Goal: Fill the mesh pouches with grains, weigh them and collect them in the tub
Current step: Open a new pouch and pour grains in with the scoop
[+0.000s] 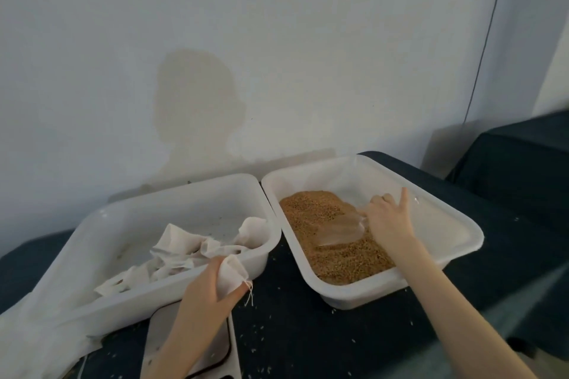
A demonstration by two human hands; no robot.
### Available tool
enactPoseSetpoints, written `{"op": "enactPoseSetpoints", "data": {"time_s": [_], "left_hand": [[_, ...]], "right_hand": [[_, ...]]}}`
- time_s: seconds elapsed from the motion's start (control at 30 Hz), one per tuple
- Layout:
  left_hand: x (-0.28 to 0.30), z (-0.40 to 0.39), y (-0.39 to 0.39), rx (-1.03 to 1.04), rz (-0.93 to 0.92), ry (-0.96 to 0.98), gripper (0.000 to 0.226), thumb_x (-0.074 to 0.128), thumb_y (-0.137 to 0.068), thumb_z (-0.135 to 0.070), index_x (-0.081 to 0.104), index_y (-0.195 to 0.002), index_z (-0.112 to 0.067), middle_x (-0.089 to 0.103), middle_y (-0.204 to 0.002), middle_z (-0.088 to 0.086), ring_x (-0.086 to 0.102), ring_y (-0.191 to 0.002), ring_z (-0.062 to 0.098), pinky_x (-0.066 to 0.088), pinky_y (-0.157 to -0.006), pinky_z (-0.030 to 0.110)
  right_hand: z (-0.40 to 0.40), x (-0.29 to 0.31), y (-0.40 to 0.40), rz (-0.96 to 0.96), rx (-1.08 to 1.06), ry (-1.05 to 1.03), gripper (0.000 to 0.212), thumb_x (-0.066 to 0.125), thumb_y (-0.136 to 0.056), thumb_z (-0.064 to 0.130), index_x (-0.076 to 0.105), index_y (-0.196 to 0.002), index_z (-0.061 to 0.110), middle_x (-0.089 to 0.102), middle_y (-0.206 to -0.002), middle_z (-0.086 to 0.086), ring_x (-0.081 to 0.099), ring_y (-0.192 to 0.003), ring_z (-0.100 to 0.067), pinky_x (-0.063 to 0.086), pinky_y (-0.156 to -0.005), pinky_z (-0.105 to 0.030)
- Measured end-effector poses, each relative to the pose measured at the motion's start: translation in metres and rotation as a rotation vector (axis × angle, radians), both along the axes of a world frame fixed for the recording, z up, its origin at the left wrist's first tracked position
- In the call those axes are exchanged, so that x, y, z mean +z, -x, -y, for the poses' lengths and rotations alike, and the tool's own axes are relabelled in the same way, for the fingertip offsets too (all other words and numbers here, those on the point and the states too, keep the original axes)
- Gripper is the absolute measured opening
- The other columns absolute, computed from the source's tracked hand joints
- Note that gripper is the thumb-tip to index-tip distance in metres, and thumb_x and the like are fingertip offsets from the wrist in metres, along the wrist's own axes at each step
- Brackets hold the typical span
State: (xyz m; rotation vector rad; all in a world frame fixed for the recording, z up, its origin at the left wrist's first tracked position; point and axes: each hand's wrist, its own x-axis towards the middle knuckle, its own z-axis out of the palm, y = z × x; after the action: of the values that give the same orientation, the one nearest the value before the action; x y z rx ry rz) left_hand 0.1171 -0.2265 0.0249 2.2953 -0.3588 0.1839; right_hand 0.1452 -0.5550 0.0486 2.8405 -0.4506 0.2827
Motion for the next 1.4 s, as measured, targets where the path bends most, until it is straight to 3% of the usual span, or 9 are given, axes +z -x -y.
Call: {"op": "enactPoseSetpoints", "data": {"time_s": [0.13,0.27,0.37,0.47,0.57,0.7,0.93,1.1,1.4], "left_hand": [[-0.001,0.004,0.0,-0.009,0.001,-0.001,0.036,0.071,-0.081,-0.03,0.046,-0.107,-0.034,0.059,-0.08,-0.011,0.056,-0.076,0.003,0.036,-0.058,0.01],[0.0,0.004,0.001,0.002,-0.001,0.013,0.038,0.071,-0.081,-0.031,0.044,-0.107,-0.037,0.059,-0.082,-0.014,0.056,-0.077,0.002,0.036,-0.058,0.009],[0.001,0.003,0.002,0.014,-0.003,0.022,0.039,0.071,-0.081,-0.032,0.042,-0.106,-0.041,0.059,-0.082,-0.014,0.056,-0.076,0.002,0.038,-0.058,0.007],[0.0,0.001,0.004,0.016,-0.024,0.015,0.04,0.07,-0.082,-0.034,0.043,-0.112,-0.035,0.059,-0.086,-0.013,0.056,-0.078,0.003,0.036,-0.058,0.009],[-0.002,-0.001,0.005,0.023,-0.043,0.012,0.043,0.068,-0.083,-0.036,0.042,-0.116,-0.033,0.06,-0.092,-0.011,0.056,-0.083,0.004,0.036,-0.061,0.011],[-0.003,-0.002,0.003,0.024,-0.045,0.014,0.042,0.068,-0.083,-0.037,0.041,-0.115,-0.035,0.06,-0.092,-0.012,0.056,-0.084,0.004,0.037,-0.063,0.013],[-0.005,-0.003,0.001,0.025,-0.031,0.018,0.033,0.068,-0.082,-0.038,0.042,-0.102,-0.042,0.06,-0.084,-0.014,0.057,-0.077,0.001,0.038,-0.058,0.01],[-0.009,-0.003,0.0,0.042,-0.052,0.003,0.039,0.068,-0.082,-0.04,0.042,-0.111,-0.036,0.056,-0.091,-0.019,0.054,-0.083,-0.001,0.037,-0.062,0.011],[-0.009,-0.007,0.001,0.062,-0.071,-0.019,0.047,0.068,-0.083,-0.039,0.042,-0.121,-0.032,0.056,-0.102,-0.012,0.051,-0.088,0.001,0.036,-0.068,0.012]], "right_hand": [[-0.001,-0.002,0.0,-0.064,0.084,-0.211,0.045,0.047,-0.092,0.006,0.06,-0.117,0.041,0.057,-0.12,0.008,0.047,-0.121,-0.018,0.019,-0.112,-0.047],[0.001,-0.004,0.003,-0.026,0.136,-0.357,0.06,0.04,-0.089,-0.004,0.059,-0.118,0.045,0.061,-0.117,0.007,0.055,-0.109,-0.019,0.033,-0.096,-0.036],[0.001,-0.005,0.002,0.024,0.113,-0.311,0.057,0.043,-0.091,0.001,0.054,-0.125,0.046,0.059,-0.12,0.008,0.051,-0.114,-0.018,0.031,-0.102,-0.036],[0.001,-0.004,0.004,0.089,0.037,-0.096,0.043,0.052,-0.089,0.012,0.057,-0.125,0.036,0.054,-0.123,0.004,0.043,-0.124,-0.02,0.013,-0.116,-0.045],[0.002,0.0,0.008,0.115,-0.05,0.135,0.035,0.059,-0.083,0.019,0.061,-0.117,0.032,0.052,-0.119,0.002,0.042,-0.121,-0.021,0.002,-0.117,-0.05],[0.0,-0.001,0.007,0.043,-0.013,0.17,0.036,0.058,-0.085,0.019,0.058,-0.119,0.03,0.053,-0.12,0.002,0.041,-0.123,-0.022,0.0,-0.116,-0.055],[0.001,-0.004,0.004,0.038,0.114,0.065,0.038,0.057,-0.09,0.019,0.056,-0.122,0.04,0.052,-0.127,0.006,0.04,-0.127,-0.019,0.007,-0.117,-0.048],[0.004,-0.009,0.005,0.093,0.065,-0.15,0.053,0.05,-0.09,0.006,0.052,-0.128,0.045,0.052,-0.126,0.007,0.044,-0.124,-0.019,0.021,-0.112,-0.044],[0.005,-0.009,0.001,0.179,0.071,-0.292,0.058,0.044,-0.091,0.006,0.047,-0.134,0.044,0.054,-0.125,0.008,0.046,-0.12,-0.017,0.026,-0.107,-0.04]]}}
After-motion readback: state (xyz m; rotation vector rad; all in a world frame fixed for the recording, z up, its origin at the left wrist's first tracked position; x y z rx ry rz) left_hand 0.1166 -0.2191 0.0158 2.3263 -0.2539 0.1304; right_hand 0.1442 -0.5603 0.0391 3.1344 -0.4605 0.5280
